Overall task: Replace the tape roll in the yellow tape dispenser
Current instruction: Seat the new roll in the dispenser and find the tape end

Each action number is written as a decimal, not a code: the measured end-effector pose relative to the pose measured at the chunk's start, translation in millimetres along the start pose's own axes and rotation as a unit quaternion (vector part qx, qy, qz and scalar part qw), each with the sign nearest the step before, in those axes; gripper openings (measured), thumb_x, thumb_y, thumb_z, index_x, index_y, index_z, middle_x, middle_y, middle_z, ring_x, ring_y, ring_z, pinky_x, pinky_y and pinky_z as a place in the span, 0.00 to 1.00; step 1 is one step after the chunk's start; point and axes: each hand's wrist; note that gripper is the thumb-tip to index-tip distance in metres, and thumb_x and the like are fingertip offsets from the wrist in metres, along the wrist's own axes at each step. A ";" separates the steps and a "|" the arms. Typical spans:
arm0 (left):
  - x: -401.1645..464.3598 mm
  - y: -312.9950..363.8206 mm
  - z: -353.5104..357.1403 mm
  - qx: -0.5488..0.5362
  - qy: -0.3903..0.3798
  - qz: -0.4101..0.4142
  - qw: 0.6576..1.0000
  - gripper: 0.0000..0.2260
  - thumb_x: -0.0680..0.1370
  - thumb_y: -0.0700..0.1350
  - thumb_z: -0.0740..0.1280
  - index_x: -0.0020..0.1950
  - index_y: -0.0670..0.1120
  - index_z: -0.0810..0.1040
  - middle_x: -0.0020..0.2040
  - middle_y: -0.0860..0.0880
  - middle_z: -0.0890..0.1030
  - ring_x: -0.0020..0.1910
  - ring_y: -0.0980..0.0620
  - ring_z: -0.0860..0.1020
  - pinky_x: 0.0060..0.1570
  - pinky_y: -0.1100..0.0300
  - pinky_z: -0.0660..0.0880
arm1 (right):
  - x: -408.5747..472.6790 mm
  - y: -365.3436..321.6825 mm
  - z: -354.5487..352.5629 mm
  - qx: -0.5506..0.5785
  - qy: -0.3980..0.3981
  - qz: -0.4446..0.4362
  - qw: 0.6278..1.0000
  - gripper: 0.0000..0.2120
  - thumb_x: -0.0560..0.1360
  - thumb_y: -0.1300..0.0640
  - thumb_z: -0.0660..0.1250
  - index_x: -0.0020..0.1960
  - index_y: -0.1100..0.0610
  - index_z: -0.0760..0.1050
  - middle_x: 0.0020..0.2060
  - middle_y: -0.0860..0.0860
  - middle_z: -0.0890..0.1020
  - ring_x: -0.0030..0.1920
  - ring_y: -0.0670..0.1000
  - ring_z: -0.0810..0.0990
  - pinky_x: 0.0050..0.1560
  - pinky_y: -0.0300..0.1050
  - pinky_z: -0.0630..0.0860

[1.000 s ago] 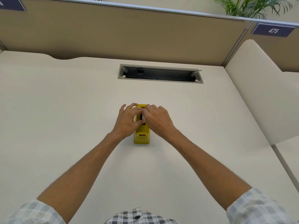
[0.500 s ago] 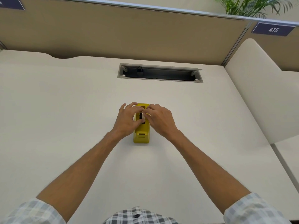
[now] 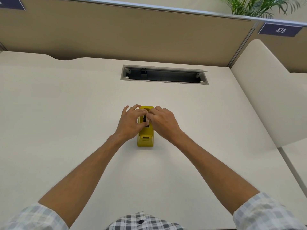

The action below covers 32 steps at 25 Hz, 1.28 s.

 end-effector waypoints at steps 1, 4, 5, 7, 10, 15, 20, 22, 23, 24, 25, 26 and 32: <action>0.3 -0.1 -0.3 0.002 -0.003 -0.001 1.000 0.16 0.75 0.50 0.71 0.62 0.49 0.79 0.63 0.52 0.79 0.71 0.50 0.66 0.74 0.42 0.51 | -1.7 -0.7 0.9 -0.002 0.006 0.003 1.000 0.03 0.73 0.63 0.69 0.42 0.57 0.80 0.36 0.51 0.82 0.38 0.53 0.77 0.31 0.45 0.69; 0.1 0.6 -0.6 0.004 -0.009 -0.003 1.000 0.16 0.75 0.50 0.70 0.62 0.50 0.79 0.64 0.52 0.79 0.72 0.51 0.66 0.74 0.43 0.51 | -6.2 -4.1 3.2 0.012 0.014 0.030 0.999 0.03 0.73 0.62 0.69 0.41 0.56 0.80 0.37 0.50 0.82 0.38 0.53 0.78 0.32 0.44 0.69; -0.2 0.6 -0.7 0.005 -0.010 -0.002 1.000 0.16 0.75 0.50 0.70 0.62 0.51 0.78 0.64 0.52 0.79 0.72 0.51 0.66 0.74 0.43 0.51 | -7.1 -5.3 3.2 0.029 0.017 0.048 0.998 0.03 0.74 0.60 0.69 0.42 0.56 0.81 0.38 0.50 0.82 0.39 0.53 0.78 0.32 0.45 0.70; -0.3 0.5 -0.4 0.006 -0.011 0.000 1.000 0.16 0.75 0.51 0.70 0.62 0.51 0.78 0.64 0.52 0.79 0.72 0.51 0.66 0.74 0.43 0.51 | -7.4 -6.1 1.6 0.073 0.016 0.093 0.993 0.04 0.75 0.58 0.68 0.45 0.55 0.82 0.41 0.51 0.83 0.41 0.53 0.79 0.33 0.47 0.73; 0.0 -0.4 -0.7 0.002 -0.010 0.001 1.000 0.16 0.75 0.51 0.70 0.63 0.50 0.78 0.64 0.52 0.79 0.72 0.51 0.66 0.74 0.43 0.51 | -7.7 -7.0 2.4 0.115 0.017 0.127 0.985 0.04 0.75 0.58 0.68 0.45 0.54 0.82 0.42 0.50 0.83 0.43 0.53 0.78 0.34 0.46 0.73; 0.2 -1.7 0.0 -0.001 -0.004 0.004 1.000 0.16 0.75 0.51 0.70 0.62 0.50 0.79 0.64 0.51 0.79 0.71 0.50 0.67 0.73 0.43 0.51 | -10.6 -7.3 5.3 0.138 0.042 0.130 0.981 0.03 0.74 0.59 0.70 0.43 0.54 0.83 0.41 0.49 0.84 0.42 0.52 0.79 0.32 0.44 0.72; 1.8 -3.4 0.0 -0.001 -0.009 0.004 1.000 0.16 0.75 0.51 0.70 0.62 0.50 0.79 0.64 0.52 0.79 0.71 0.51 0.66 0.74 0.43 0.51 | -9.3 -7.7 5.4 0.136 0.054 0.121 0.982 0.03 0.72 0.60 0.72 0.41 0.55 0.83 0.39 0.50 0.84 0.41 0.53 0.81 0.31 0.42 0.72; 1.8 -3.8 0.1 0.000 -0.013 0.003 1.000 0.17 0.75 0.51 0.70 0.63 0.50 0.78 0.64 0.52 0.79 0.72 0.51 0.66 0.74 0.43 0.52 | -10.4 -7.8 5.4 0.148 0.052 0.138 0.978 0.02 0.73 0.58 0.72 0.44 0.55 0.83 0.41 0.50 0.84 0.43 0.53 0.80 0.32 0.43 0.72; 1.8 -4.1 0.4 0.002 -0.013 0.004 1.000 0.17 0.75 0.52 0.70 0.63 0.50 0.78 0.64 0.52 0.79 0.72 0.51 0.66 0.74 0.43 0.52 | -11.0 -7.5 5.2 0.157 0.049 0.148 0.975 0.03 0.74 0.57 0.71 0.47 0.54 0.83 0.43 0.50 0.84 0.45 0.52 0.80 0.33 0.43 0.73; 1.7 -4.5 0.5 0.003 -0.012 0.005 1.000 0.17 0.75 0.52 0.70 0.63 0.50 0.78 0.64 0.52 0.79 0.72 0.51 0.66 0.74 0.42 0.52 | -11.4 -7.1 5.4 0.163 0.047 0.153 0.973 0.04 0.74 0.56 0.71 0.48 0.54 0.83 0.44 0.50 0.84 0.46 0.52 0.80 0.34 0.43 0.73; 1.9 -5.1 0.2 0.003 -0.011 0.004 1.000 0.17 0.75 0.52 0.70 0.63 0.50 0.78 0.64 0.52 0.79 0.72 0.51 0.66 0.74 0.43 0.52 | -11.4 -7.3 5.8 0.164 0.049 0.151 0.974 0.04 0.74 0.56 0.71 0.47 0.54 0.83 0.44 0.50 0.84 0.46 0.52 0.80 0.34 0.43 0.72; 2.4 -5.5 -0.1 0.002 -0.012 0.003 1.000 0.17 0.75 0.52 0.70 0.63 0.50 0.78 0.64 0.52 0.79 0.71 0.51 0.66 0.74 0.43 0.52 | -11.5 -8.0 6.1 0.161 0.055 0.147 0.974 0.03 0.74 0.57 0.71 0.46 0.54 0.83 0.43 0.49 0.84 0.45 0.52 0.81 0.33 0.43 0.72; 3.3 -5.5 0.1 -0.001 -0.017 0.000 1.000 0.16 0.75 0.52 0.69 0.62 0.51 0.79 0.64 0.53 0.79 0.71 0.52 0.66 0.74 0.43 0.51 | -13.9 -10.3 9.6 0.175 0.070 0.166 0.968 0.01 0.72 0.58 0.73 0.43 0.55 0.83 0.40 0.50 0.85 0.44 0.53 0.82 0.32 0.45 0.76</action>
Point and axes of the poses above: each hand's wrist, its own x-axis towards the middle knuckle, its own z-axis out of the palm, y = z × x
